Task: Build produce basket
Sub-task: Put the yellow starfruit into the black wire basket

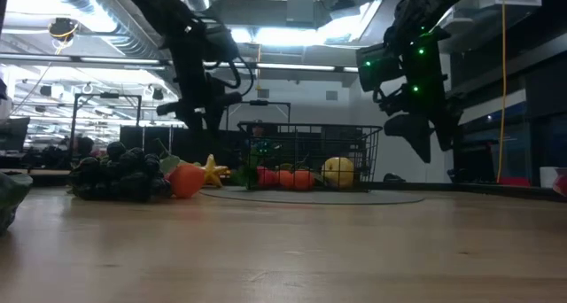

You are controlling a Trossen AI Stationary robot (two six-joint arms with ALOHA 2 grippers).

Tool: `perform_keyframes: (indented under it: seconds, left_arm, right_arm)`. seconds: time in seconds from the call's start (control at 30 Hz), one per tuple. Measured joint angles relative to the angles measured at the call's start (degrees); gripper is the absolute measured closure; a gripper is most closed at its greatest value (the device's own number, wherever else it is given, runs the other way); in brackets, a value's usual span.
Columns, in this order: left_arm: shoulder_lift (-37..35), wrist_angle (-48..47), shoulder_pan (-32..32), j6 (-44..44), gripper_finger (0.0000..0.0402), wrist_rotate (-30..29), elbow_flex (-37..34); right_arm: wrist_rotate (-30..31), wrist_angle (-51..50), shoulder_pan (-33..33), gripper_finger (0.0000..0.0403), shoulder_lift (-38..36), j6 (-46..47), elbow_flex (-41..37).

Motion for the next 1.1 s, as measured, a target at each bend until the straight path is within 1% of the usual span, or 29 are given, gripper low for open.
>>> perform_keyframes:
  seconds: [0.17, 0.37, 0.47, 0.57, 0.83, 0.97, 1.03, 1.1]
  left_arm:
    - [2.4, 0.9, 0.0, -1.1, 0.0273, 0.0, 0.0]
    - [5.6, 2.7, -0.1, 0.2, 0.0273, 0.0, 0.1]
    - [6.2, 2.8, -0.1, 0.5, 0.0273, 0.0, 0.1]
    - [6.2, 1.0, -0.1, 0.7, 0.0273, 0.4, 0.1]
    - [6.2, -5.0, -0.1, 5.0, 0.0273, 1.0, 0.1]
    - [6.2, -6.8, -0.1, 5.1, 0.0274, 1.0, 0.1]
    - [6.2, -7.2, -0.1, 5.2, 0.0284, 1.1, 0.1]
    - [6.2, -7.2, -0.1, 5.5, 0.0307, 1.1, 0.1]
  right_arm:
    - [0.0, 0.7, 0.0, 0.0124, 0.0, 1.0, 0.0]
    - [0.0, 0.8, 0.0, 0.0124, 0.0, 1.3, 0.0]
    - [0.0, 0.8, 0.0, 0.0124, 0.0, 1.3, 0.0]
    - [0.0, 0.8, 0.0, 0.0124, 0.0, 1.3, 0.0]
    - [0.0, 1.1, 0.0, 0.0124, 0.0, 1.2, 0.0]
    - [0.1, 1.1, 0.0, 0.0124, 0.0, 1.1, 0.0]
    - [0.1, 1.3, 0.0, 0.0124, 0.0, 1.1, 0.0]
    - [0.1, 1.5, 0.0, 0.0124, 0.0, 1.1, 0.0]
